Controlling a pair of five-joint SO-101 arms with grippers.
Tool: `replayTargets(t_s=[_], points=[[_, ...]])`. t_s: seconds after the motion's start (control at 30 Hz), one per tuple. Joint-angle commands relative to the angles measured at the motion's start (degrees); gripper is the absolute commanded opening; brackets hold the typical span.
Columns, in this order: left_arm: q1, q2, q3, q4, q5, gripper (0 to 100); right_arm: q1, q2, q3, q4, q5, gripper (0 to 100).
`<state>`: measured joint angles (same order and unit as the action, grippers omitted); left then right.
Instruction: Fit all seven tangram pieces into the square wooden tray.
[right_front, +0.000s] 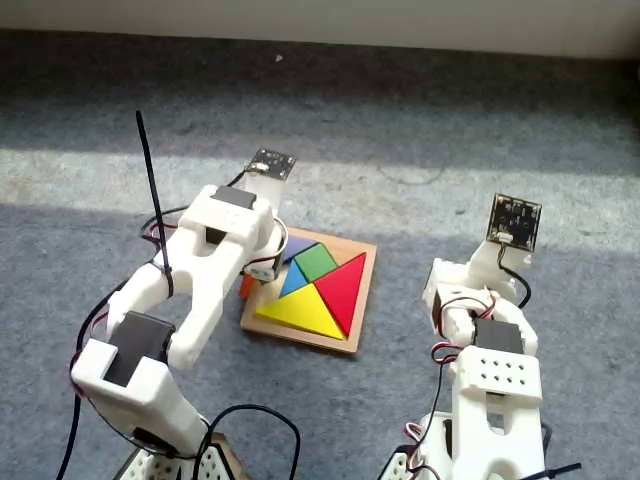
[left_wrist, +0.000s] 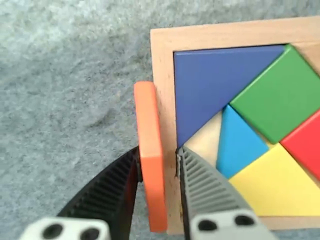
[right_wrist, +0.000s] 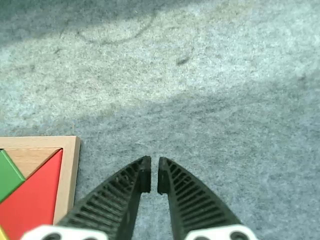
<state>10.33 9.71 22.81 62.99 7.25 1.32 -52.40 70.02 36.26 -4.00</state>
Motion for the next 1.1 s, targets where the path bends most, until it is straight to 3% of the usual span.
replayTargets(t_s=[0.0, 0.4, 0.6, 0.83, 1.07], points=[[-1.54, -4.18, -1.71, 0.7, -0.79, 1, -0.22, -1.36, -0.22, -1.45, 0.79, 3.9], [-3.38, -4.97, -1.89, 0.7, -1.05, 1, -0.4, -1.36, -0.22, -1.45, 0.88, 3.9], [-4.0, -4.88, -1.63, 0.7, -0.7, 14, -0.48, -1.36, -0.22, -1.45, 0.88, 3.9], [-5.14, -5.49, -1.8, 0.79, -0.88, 5, -0.48, -1.36, -0.22, -1.45, 0.88, 3.9], [-5.05, -4.97, -1.71, 0.35, -1.14, 5, -0.57, -1.36, -0.22, -1.45, 0.88, 3.9]])
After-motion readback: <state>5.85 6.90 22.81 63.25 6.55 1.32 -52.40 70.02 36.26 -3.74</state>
